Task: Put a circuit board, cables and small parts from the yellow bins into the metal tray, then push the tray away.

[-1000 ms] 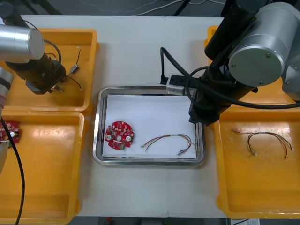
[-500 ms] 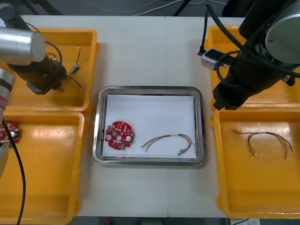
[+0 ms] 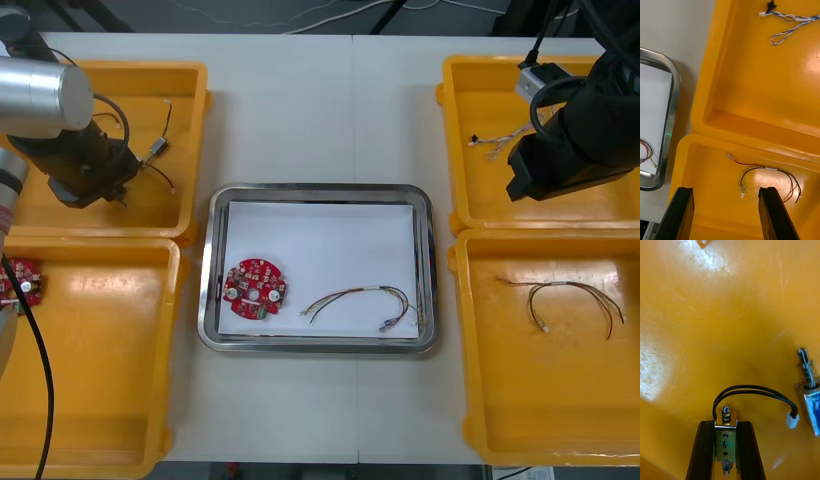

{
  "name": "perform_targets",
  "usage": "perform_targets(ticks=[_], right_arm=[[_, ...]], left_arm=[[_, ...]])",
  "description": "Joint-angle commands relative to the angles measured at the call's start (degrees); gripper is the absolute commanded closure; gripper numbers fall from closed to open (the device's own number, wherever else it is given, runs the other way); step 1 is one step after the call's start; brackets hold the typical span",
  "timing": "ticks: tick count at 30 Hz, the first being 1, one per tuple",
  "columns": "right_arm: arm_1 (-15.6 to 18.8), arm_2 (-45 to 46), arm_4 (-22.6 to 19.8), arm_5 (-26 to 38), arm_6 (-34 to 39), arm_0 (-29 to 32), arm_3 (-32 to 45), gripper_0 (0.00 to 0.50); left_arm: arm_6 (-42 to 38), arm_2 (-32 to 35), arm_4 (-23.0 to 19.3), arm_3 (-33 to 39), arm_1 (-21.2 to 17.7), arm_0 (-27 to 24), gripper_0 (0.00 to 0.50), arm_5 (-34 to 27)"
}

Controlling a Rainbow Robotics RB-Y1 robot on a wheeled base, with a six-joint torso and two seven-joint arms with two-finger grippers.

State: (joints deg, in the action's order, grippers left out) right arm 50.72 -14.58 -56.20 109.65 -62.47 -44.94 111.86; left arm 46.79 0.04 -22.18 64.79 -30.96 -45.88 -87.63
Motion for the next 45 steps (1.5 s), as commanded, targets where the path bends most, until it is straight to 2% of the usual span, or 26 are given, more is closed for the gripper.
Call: perform_targets(ticks=[1,4,9,16,25,27,32,37,45], right_arm=[[2.10,3.07,2.94,0.35,3.94,1.34,1.69,0.000],[2.02,3.59,5.22,0.35,4.12,1.34,0.72,0.000],[1.31,5.44,5.49,-0.57,4.29,1.34,-1.91,0.000],[1.05,7.02,6.10,-5.32,3.68,1.34,-6.84,0.000],[0.08,7.02,8.39,-12.61,2.27,1.26,-12.20,0.000],[-0.88,7.02,10.67,-14.02,2.18,0.99,-13.87,0.000],[-2.38,7.02,13.22,-15.69,2.01,-0.41,-17.29,0.000],[-3.87,7.02,14.45,-17.27,2.09,-2.70,-22.66,0.000],[-7.21,6.49,17.79,-19.38,2.36,-8.68,-34.35,0.000]], left_arm=[[3.92,2.94,0.03,5.61,-2.87,0.70,0.500,-4.48],[4.18,4.00,-0.06,10.27,-3.40,0.70,0.500,-9.84],[4.80,4.26,-0.50,13.70,-4.02,0.70,0.500,-14.59],[6.03,6.02,-1.46,21.61,-4.72,0.70,0.500,-22.37],[7.17,6.64,-2.87,28.37,-4.98,0.70,0.500,-22.37],[7.00,6.64,-4.19,31.62,-4.98,1.23,0.500,-22.37],[6.47,6.64,-7.44,37.51,-4.98,3.95,0.500,-22.37],[6.29,6.28,-10.43,40.50,-5.07,5.10,0.500,-22.37],[4.97,-2.15,-10.96,42.96,-4.63,5.45,0.500,-22.37]])
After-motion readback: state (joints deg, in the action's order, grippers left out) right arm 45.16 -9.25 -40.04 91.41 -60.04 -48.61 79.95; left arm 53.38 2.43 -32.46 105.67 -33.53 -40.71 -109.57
